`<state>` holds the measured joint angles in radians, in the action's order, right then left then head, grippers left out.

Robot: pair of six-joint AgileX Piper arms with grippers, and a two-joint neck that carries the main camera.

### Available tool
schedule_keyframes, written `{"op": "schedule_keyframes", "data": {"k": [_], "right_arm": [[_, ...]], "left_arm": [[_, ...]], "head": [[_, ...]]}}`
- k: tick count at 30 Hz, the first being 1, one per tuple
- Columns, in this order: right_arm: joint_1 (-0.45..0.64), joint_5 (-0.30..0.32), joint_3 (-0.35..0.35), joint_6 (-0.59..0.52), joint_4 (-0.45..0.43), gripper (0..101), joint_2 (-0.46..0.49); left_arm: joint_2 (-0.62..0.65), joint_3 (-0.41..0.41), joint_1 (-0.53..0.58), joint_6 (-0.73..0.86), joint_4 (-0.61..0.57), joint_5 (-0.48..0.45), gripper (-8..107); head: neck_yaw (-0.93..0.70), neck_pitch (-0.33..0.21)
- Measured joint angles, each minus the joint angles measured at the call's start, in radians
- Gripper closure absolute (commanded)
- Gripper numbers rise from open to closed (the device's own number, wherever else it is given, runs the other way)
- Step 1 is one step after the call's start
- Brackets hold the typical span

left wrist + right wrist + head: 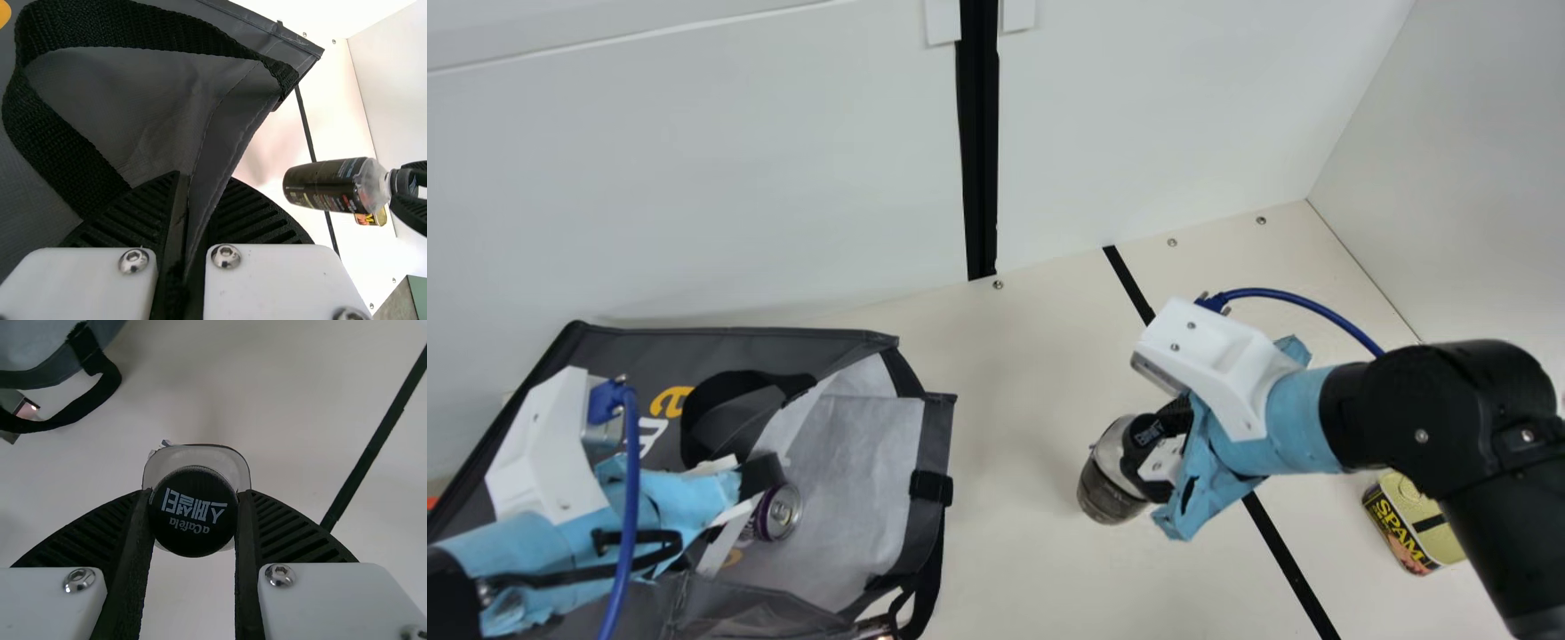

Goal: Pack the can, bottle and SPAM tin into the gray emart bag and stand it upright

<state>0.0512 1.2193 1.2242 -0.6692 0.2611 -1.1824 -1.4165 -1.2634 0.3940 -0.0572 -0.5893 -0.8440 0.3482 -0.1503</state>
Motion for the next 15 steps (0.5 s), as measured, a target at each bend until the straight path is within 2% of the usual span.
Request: {"op": "schedule_keyframes", "data": {"k": [15], "right_arm": [[-0.093, 0.001, -0.027, -0.005, 0.019, 101, 0.023]], "left_arm": [[0.000, 0.000, 0.000, 0.000, 0.000, 0.000, 107]], "head": [[0.000, -0.002]]}}
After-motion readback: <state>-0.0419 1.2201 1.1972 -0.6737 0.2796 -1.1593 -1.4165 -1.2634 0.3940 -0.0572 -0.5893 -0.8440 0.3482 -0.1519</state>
